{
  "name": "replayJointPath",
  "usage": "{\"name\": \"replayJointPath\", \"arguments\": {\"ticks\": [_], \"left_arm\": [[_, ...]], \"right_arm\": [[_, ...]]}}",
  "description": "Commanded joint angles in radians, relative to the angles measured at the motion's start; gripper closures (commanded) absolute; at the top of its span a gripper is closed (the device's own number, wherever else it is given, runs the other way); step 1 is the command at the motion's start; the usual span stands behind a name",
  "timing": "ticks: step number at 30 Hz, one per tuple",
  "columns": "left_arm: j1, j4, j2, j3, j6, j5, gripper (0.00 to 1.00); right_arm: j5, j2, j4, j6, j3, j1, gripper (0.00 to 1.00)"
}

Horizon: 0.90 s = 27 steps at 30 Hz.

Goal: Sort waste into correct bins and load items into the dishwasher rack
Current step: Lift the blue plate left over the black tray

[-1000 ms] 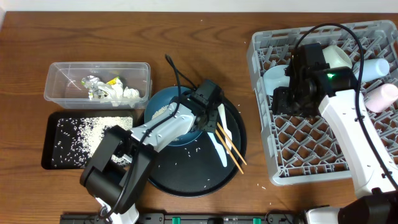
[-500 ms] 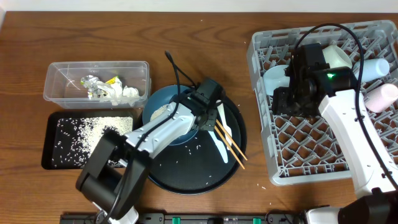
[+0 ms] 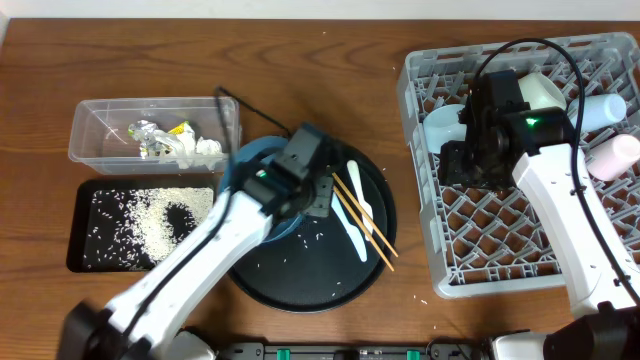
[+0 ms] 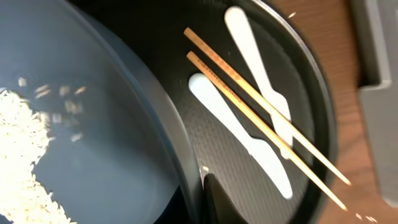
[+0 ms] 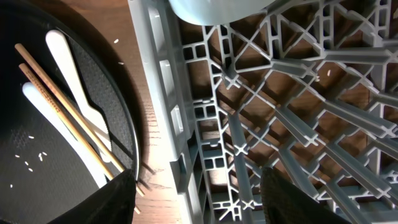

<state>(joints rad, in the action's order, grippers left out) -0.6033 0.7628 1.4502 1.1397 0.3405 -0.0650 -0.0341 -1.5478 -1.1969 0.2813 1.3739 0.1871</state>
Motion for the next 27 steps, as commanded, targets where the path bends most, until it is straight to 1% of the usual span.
{"name": "replayJointPath", "arguments": {"ticks": [1,5,10,12,15,18,20,27], "left_arm": [[0.029,0.037,-0.091,0.000,0.002,0.006,0.94],[0.104,0.093,-0.168,0.000,0.002,0.006,0.94],[0.265,0.152,-0.218,0.000,0.002,0.001,0.94],[0.341,0.171,-0.223,0.000,-0.006,-0.031,0.94],[0.454,0.172,-0.222,-0.006,-0.064,-0.136,0.94],[0.563,0.171,-0.221,-0.014,-0.087,-0.217,0.94],[0.633,0.171,-0.221,-0.018,-0.122,-0.289,0.94],[0.864,0.171,-0.216,-0.020,-0.253,-0.593,0.94]], "right_arm": [[0.009,0.000,-0.005,0.002,0.019,-0.006,0.39],[0.016,0.000,-0.015,0.002,0.019,-0.006,0.40],[0.035,0.000,-0.021,0.002,0.019,-0.006,0.40],[0.034,0.000,-0.023,0.002,0.019,-0.006,0.40],[0.035,0.000,-0.022,0.002,0.019,-0.006,0.40],[0.038,0.000,-0.021,0.002,0.019,-0.006,0.40],[0.038,0.000,-0.022,0.002,0.019,-0.006,0.40],[0.039,0.000,-0.022,0.002,0.019,-0.006,0.40]]}}
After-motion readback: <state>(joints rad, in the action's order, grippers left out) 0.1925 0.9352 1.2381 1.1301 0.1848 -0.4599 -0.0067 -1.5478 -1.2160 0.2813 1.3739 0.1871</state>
